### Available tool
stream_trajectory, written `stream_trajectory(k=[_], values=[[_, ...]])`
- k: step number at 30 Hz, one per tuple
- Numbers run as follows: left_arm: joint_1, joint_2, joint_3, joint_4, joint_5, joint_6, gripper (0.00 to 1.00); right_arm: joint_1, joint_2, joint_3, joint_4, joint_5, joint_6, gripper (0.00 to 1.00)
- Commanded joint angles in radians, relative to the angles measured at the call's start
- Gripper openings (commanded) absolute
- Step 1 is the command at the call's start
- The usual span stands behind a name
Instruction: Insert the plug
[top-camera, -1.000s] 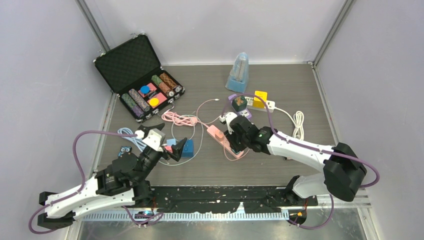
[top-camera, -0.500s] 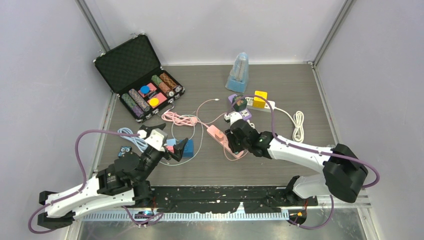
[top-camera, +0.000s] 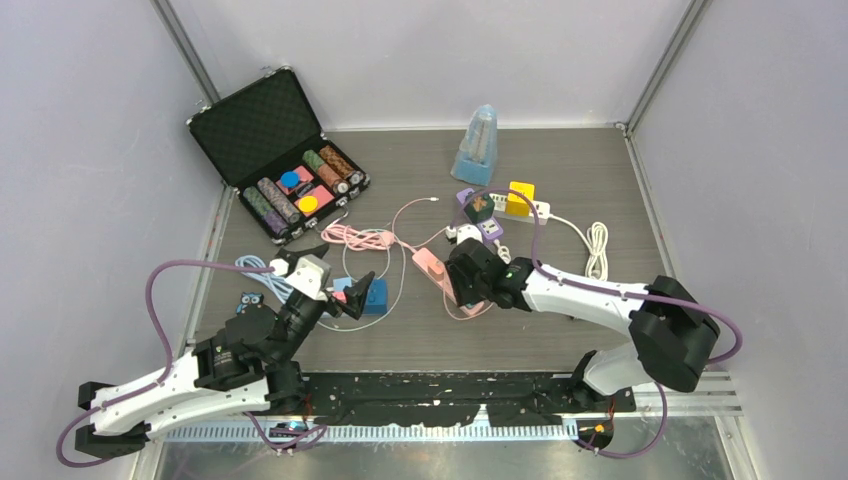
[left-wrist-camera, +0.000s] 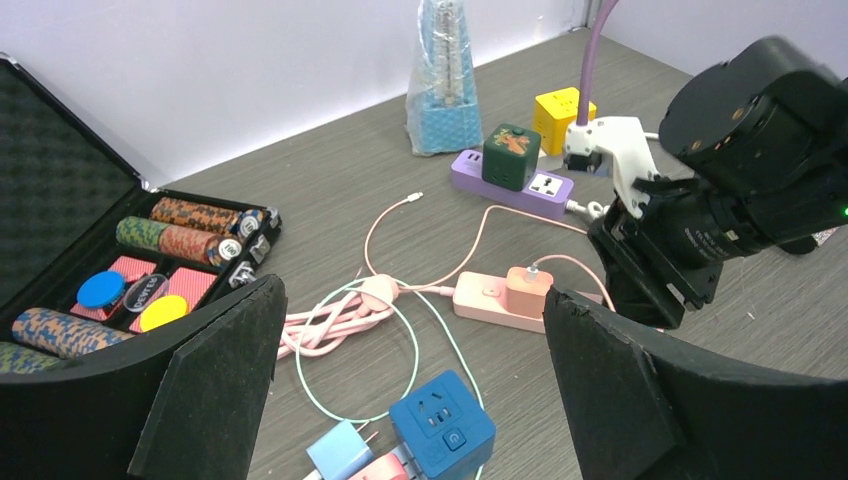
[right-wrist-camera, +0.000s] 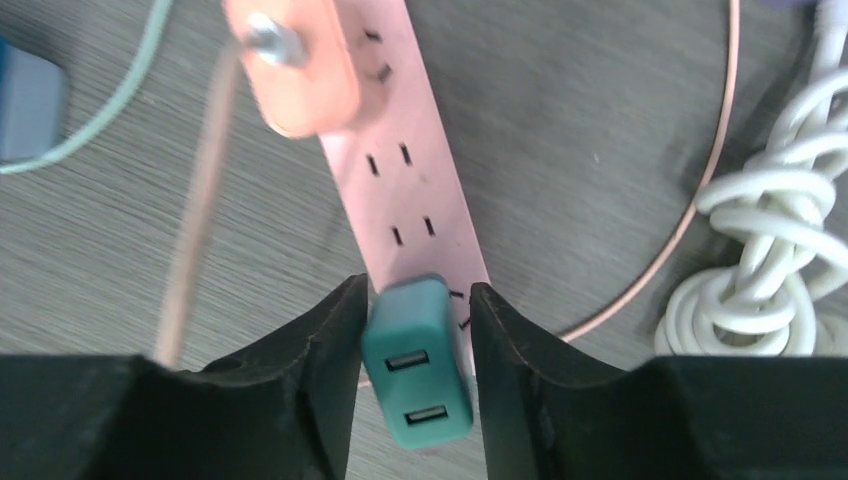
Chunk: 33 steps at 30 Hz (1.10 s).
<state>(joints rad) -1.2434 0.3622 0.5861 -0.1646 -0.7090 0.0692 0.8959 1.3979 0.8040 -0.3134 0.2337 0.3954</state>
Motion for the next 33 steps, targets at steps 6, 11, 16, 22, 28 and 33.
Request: stream_trajectory(k=[6,11,16,22,28,33], values=[[-0.002,-0.007,0.009,0.054,-0.024,0.011,1.00,0.002,-0.004,0.053,-0.133,0.008,0.035,0.72],[-0.004,-0.020,0.002,0.050,-0.026,0.009,1.00,0.000,-0.037,0.065,-0.132,-0.006,0.028,0.74],[-0.003,-0.026,-0.002,0.047,-0.030,0.003,1.00,-0.007,-0.041,0.117,-0.178,-0.044,-0.012,0.71],[-0.003,-0.054,-0.009,0.033,-0.054,0.016,1.00,-0.032,0.010,0.195,-0.331,-0.154,-0.069,0.58],[-0.002,-0.073,-0.025,0.048,-0.044,0.015,1.00,-0.032,0.041,0.202,-0.374,-0.199,-0.099,0.54],[-0.002,-0.065,-0.019,0.039,-0.045,0.015,1.00,-0.034,0.069,0.195,-0.361,-0.192,-0.113,0.51]])
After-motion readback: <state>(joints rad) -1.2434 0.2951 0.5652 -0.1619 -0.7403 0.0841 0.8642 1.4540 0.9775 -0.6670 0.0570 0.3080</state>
